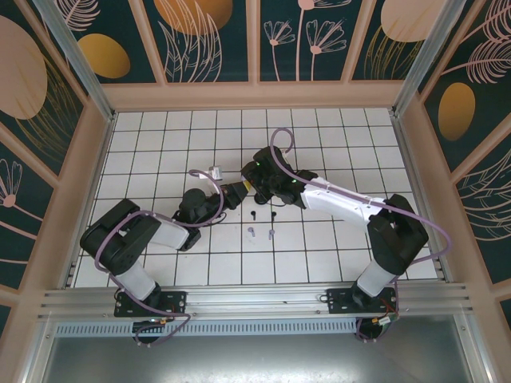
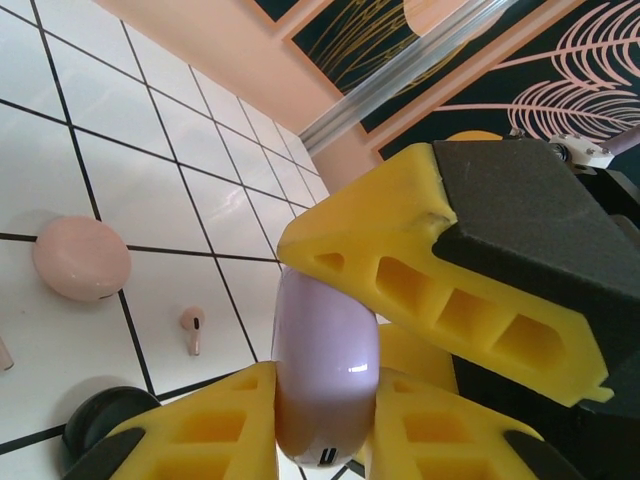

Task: Insert the wireless bluetooth earbuds into the charging case

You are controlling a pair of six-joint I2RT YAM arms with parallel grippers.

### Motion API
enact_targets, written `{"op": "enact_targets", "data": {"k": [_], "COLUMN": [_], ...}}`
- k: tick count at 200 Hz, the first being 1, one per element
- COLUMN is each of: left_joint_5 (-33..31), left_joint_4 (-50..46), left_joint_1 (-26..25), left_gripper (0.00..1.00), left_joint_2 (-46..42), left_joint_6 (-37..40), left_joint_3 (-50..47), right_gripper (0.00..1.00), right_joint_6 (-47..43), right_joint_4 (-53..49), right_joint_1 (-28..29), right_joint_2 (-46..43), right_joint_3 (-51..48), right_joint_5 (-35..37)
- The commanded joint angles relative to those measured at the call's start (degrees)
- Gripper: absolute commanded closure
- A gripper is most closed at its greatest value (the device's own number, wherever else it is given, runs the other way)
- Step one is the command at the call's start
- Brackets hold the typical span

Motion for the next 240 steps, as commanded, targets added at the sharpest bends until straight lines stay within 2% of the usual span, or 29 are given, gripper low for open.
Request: {"op": "enact_targets", "data": {"k": [1,28,45,54,78,93,124,145,168,195,218,240], "left_joint_5": [0.1,0.0,0.2,0.4,0.9,1.2,1.9,3.4,6.0,11.3,16.8,20.7], "left_joint_4": [5.4,6.3,6.5,6.6,6.5,6.1,2.8,-2.8,-11.7,-22.3,-29.2,-31.2], "left_joint_1": [-0.4,-0.5,-0.5,-0.6,-0.6,-0.6,-0.6,-0.4,-0.4,-0.4,-0.4,-0.4], "left_gripper": [0.83,1.00,1.00,1.00,1.00,1.00,1.00,1.00,1.00,1.00,1.00,1.00], "left_joint_2": [1.1,1.4,1.4,1.3,1.0,0.4,-2.3,-4.9,-8.6,-12.1,-13.1,-13.2], "left_joint_6": [-2.8,-3.4,-3.6,-3.8,-4.2,-4.2,-2.7,0.3,5.7,12.6,16.7,17.8], "left_joint_3": [1.7,1.6,1.6,1.5,1.0,0.4,-0.4,0.4,2.4,6.1,9.0,10.2], "right_gripper": [0.63,0.63,0.61,0.54,0.24,0.16,0.14,0.13,0.13,0.13,0.16,0.17], "right_joint_6": [1.3,1.9,1.9,1.8,0.5,-1.0,-6.6,-14.4,-28.7,-45.9,-54.6,-59.1], "right_joint_4": [3.2,4.2,4.6,4.7,4.6,4.0,1.6,1.9,5.5,10.0,12.1,13.4], "right_joint_1": [1.1,1.1,1.0,0.9,-0.7,-2.4,-5.4,-7.9,-11.4,-12.3,-12.9,-13.3], "right_joint_2": [-2.8,-3.7,-4.2,-4.5,-5.9,-7.9,-14.7,-20.0,-25.6,-32.6,-35.7,-36.3], "right_joint_3": [-0.8,-2.1,-2.4,-2.4,-2.3,-2.6,-5.3,-9.6,-15.7,-22.8,-26.4,-28.0], "right_joint_5": [-3.8,-4.0,-4.0,-4.1,-4.2,-3.8,-2.9,-3.4,-8.6,-13.5,-19.6,-25.2]}}
